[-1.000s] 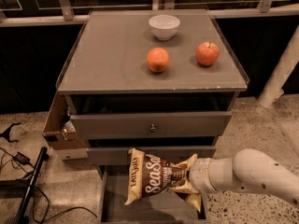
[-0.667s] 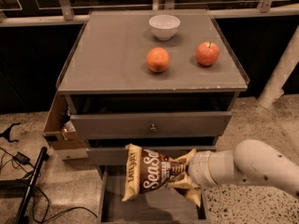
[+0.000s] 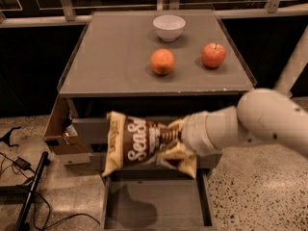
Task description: Pick brown chip bag from bottom drawer and place on counter
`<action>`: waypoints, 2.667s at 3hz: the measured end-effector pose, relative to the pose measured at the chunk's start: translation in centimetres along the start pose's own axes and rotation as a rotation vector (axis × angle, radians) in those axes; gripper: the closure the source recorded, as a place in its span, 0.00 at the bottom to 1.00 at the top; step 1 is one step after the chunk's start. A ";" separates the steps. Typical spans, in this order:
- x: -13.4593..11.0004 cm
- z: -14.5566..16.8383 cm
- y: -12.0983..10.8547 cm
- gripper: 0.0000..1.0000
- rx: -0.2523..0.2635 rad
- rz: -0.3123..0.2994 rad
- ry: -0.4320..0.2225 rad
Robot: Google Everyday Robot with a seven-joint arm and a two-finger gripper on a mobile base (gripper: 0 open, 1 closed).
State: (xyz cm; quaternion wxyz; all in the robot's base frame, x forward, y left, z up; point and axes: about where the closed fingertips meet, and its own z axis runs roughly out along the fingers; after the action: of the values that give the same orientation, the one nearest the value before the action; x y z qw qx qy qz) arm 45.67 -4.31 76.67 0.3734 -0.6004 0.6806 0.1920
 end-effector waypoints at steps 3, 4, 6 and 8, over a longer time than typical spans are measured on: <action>-13.6 0.3 -5.6 1.00 0.016 -0.144 -0.103; -16.9 -0.9 -7.4 1.00 0.012 -0.170 -0.092; -24.0 -1.6 -13.2 1.00 0.012 -0.227 -0.080; -26.3 5.0 -21.5 1.00 0.059 -0.336 -0.053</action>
Offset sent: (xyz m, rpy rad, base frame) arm 0.0906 0.1204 0.1516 0.1064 -0.2040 0.1336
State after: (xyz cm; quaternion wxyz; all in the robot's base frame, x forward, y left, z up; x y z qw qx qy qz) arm 67.69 12.58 96.90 0.4356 -0.6891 0.5659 0.1228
